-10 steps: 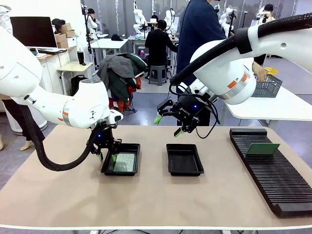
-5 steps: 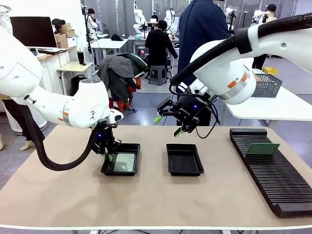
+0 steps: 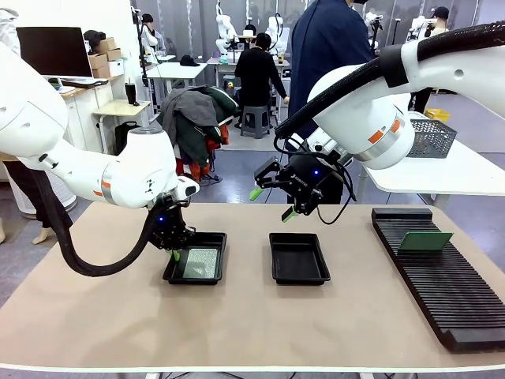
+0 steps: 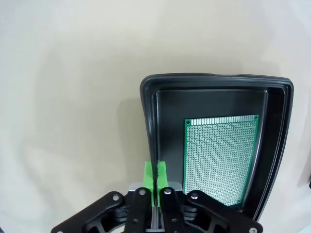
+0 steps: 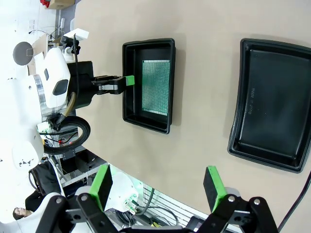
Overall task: Inspect and transfer BCBs to ESD trays.
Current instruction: Pick up the ESD tray and place it on the left side of the table.
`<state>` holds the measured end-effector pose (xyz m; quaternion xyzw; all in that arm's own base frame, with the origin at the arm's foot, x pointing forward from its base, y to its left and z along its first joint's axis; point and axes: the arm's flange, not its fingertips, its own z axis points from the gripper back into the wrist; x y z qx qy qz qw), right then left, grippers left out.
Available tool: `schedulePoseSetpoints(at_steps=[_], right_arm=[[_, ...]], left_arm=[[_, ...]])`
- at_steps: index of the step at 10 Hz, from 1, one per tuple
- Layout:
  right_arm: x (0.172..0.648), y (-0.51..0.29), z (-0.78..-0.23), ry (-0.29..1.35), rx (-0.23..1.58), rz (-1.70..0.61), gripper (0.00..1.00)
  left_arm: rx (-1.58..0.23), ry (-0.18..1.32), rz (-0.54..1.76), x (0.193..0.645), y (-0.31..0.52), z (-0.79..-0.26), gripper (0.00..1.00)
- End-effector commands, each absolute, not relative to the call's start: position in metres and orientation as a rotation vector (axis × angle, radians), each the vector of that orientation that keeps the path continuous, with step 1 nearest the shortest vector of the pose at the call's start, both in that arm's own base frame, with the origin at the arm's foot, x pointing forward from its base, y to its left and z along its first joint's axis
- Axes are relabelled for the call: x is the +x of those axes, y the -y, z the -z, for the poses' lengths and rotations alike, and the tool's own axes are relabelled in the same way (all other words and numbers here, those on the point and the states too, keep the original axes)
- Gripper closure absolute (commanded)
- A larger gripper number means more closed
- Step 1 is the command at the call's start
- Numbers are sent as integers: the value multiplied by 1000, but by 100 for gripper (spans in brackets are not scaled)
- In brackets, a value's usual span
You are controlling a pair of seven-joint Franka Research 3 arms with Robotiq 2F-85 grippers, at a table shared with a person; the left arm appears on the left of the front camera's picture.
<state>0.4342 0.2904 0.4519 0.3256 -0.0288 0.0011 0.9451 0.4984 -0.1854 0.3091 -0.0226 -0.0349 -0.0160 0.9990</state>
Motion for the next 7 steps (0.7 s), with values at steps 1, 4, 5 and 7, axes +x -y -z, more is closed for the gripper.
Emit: schedulePoseSetpoints(at_steps=[1,4,5,7], right_arm=[[435,-291,-451,59,658,2,0],[435,-291,-451,59,658,2,0],[435,-291,-451,59,658,2,0],[435,-291,-451,59,658,2,0]], left_arm=[[-11,79,-40,496,187,-305,100],[-45,70,32,498,185,-309,100],[-45,70,32,498,185,-309,100],[-45,69,16,498,185,-309,97]])
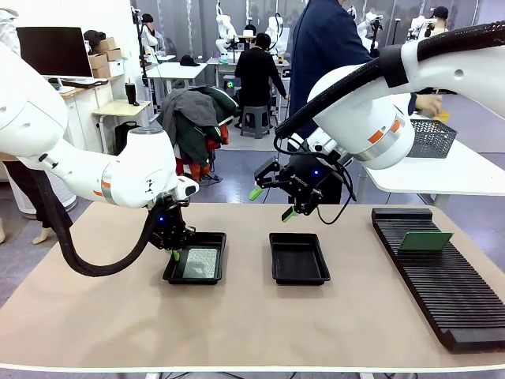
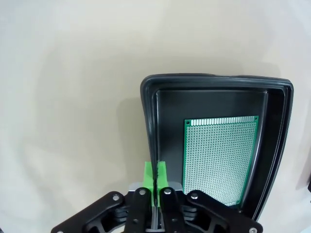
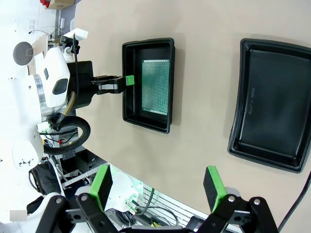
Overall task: Inspect and transfer BCBs to ESD trays.
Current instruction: Pick up the ESD tray and place it on the left side of the table.
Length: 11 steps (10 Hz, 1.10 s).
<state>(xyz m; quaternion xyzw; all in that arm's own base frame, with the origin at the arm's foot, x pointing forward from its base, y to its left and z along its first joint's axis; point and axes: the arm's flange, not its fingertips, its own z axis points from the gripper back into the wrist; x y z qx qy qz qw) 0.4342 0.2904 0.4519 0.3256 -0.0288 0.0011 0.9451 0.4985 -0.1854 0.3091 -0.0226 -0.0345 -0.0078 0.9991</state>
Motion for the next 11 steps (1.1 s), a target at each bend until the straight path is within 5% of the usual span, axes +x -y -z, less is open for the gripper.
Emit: schedulePoseSetpoints(at_steps=[1,11], right_arm=[[435,-291,-451,59,658,2,0],[435,-291,-451,59,658,2,0]], left_arm=[[-85,59,15,496,176,-316,97],[-376,117,43,473,79,-337,97]])
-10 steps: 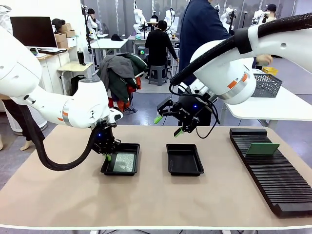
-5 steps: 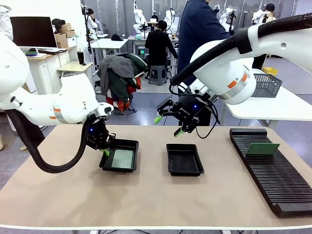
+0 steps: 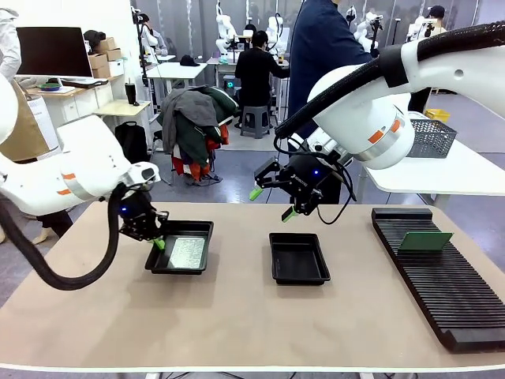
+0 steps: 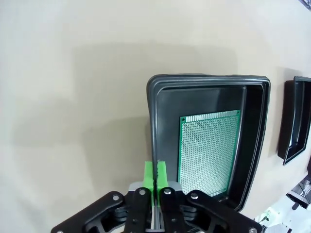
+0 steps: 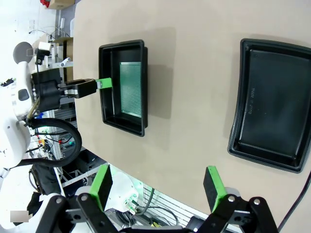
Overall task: Inspect and transfer BCBs to ESD trays.
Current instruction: Pick up the ESD tray and place it on the left side of the table.
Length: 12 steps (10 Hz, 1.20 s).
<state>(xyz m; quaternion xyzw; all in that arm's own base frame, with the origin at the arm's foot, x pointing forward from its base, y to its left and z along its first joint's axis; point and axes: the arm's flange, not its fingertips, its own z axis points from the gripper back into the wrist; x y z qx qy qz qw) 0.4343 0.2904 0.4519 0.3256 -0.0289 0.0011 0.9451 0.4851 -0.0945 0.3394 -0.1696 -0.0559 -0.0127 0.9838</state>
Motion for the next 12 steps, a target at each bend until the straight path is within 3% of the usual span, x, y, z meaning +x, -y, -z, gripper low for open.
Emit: schedulePoseSetpoints(at_steps=[1,12], right_arm=[[435,-291,-451,59,658,2,0],[435,-291,-451,59,658,2,0]], left_arm=[[-359,134,40,467,61,-337,97],[-377,88,-31,462,-100,-324,97]])
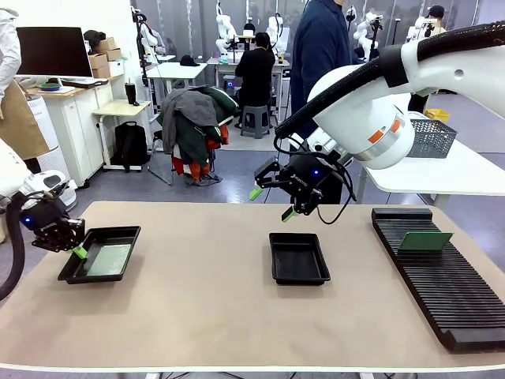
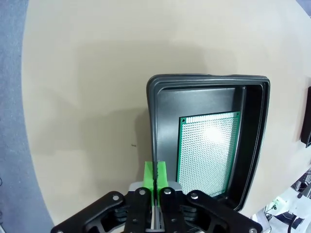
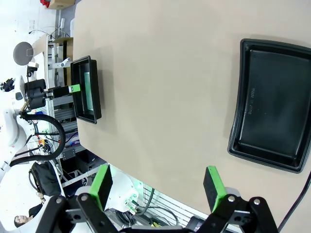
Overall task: Inspect and transfer BCBs to ESD trays.
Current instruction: Pick up the ESD tray and place it on the left side of the table.
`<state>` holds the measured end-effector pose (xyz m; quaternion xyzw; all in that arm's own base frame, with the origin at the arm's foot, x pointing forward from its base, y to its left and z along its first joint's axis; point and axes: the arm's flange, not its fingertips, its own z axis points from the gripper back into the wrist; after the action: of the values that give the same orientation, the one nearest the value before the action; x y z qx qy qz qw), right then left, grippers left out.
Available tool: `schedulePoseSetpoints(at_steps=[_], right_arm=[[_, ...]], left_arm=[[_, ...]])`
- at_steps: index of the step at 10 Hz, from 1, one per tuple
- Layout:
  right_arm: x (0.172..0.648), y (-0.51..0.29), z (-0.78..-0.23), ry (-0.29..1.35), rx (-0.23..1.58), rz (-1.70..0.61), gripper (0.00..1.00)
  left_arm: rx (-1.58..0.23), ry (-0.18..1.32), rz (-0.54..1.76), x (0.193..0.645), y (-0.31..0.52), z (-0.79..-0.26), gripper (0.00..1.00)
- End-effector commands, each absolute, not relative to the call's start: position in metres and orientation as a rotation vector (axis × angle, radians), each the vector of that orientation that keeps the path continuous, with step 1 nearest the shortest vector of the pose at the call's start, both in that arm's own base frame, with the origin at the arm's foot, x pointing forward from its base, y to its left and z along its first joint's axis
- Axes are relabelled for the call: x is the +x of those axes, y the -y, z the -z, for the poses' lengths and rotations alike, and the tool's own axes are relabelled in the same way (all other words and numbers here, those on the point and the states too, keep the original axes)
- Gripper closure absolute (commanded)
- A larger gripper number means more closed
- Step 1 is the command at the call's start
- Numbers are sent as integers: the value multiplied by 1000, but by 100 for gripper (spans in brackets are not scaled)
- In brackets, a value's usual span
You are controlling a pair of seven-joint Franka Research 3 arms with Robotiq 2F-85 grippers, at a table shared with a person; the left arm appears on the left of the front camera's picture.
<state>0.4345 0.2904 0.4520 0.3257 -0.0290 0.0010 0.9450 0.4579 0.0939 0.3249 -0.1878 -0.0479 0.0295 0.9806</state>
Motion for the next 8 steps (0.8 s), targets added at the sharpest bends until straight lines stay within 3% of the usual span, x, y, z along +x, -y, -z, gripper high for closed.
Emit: schedulePoseSetpoints(at_steps=[1,8], right_arm=[[435,-291,-451,59,658,2,0],[435,-291,-451,59,658,2,0]], left_arm=[[-379,89,-24,463,-103,-322,97],[-328,119,-21,463,-94,-305,97]])
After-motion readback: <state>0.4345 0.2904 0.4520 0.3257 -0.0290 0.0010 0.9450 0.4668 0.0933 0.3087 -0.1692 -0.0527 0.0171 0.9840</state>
